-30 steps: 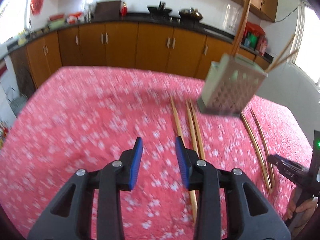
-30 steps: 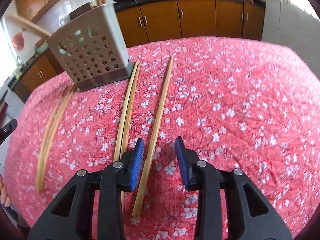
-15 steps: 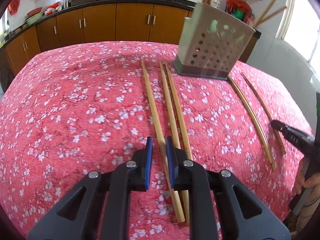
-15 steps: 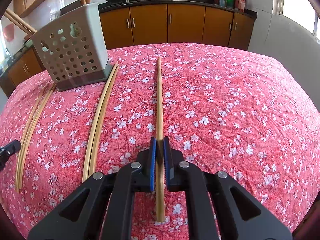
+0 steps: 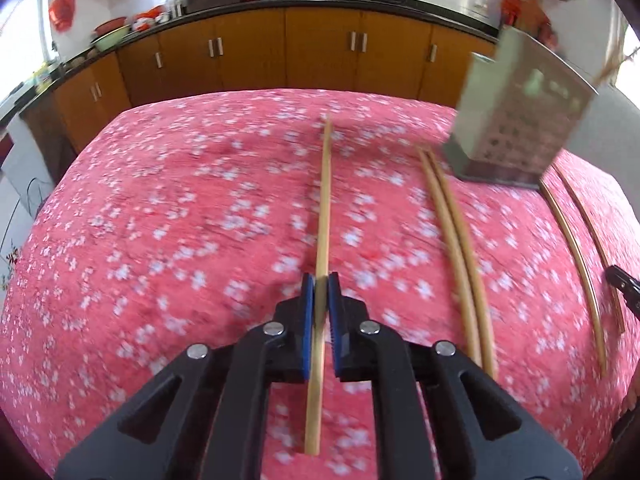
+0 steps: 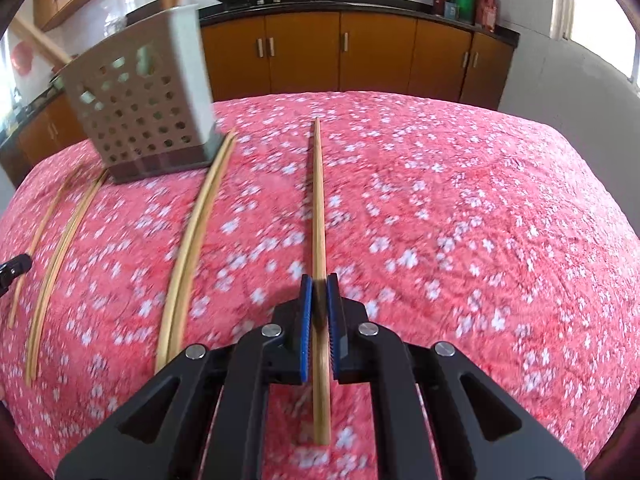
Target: Organize utensils
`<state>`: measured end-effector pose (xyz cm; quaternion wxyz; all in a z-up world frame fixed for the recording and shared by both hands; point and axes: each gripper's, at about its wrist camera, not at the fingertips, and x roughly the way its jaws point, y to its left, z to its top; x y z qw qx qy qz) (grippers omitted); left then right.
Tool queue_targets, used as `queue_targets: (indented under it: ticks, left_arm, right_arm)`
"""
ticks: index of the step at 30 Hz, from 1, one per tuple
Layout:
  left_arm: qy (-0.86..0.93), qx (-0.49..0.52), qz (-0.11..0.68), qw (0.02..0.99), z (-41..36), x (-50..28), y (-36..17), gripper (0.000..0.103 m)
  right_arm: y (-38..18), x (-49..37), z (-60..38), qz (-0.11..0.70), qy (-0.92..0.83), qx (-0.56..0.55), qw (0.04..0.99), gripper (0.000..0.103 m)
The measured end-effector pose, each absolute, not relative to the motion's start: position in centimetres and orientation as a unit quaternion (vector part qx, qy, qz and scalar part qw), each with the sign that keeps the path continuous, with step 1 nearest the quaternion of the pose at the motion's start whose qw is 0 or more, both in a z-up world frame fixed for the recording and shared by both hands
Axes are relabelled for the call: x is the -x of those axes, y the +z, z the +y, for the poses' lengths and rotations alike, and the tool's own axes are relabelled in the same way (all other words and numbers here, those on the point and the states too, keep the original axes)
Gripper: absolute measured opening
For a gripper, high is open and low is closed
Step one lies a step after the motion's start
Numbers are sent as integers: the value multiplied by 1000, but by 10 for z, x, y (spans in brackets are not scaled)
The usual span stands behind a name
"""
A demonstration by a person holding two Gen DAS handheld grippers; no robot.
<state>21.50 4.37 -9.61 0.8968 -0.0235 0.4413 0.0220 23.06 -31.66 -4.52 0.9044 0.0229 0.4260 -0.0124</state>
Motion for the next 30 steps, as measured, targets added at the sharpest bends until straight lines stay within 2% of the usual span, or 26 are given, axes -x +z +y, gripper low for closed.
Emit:
queue_targets:
  ticks: [30]
  left_arm:
    - [18,40,439,897,56,-216,-95,12]
  right_arm:
    - [-47,-238,-318,425,-12,-31,905,9]
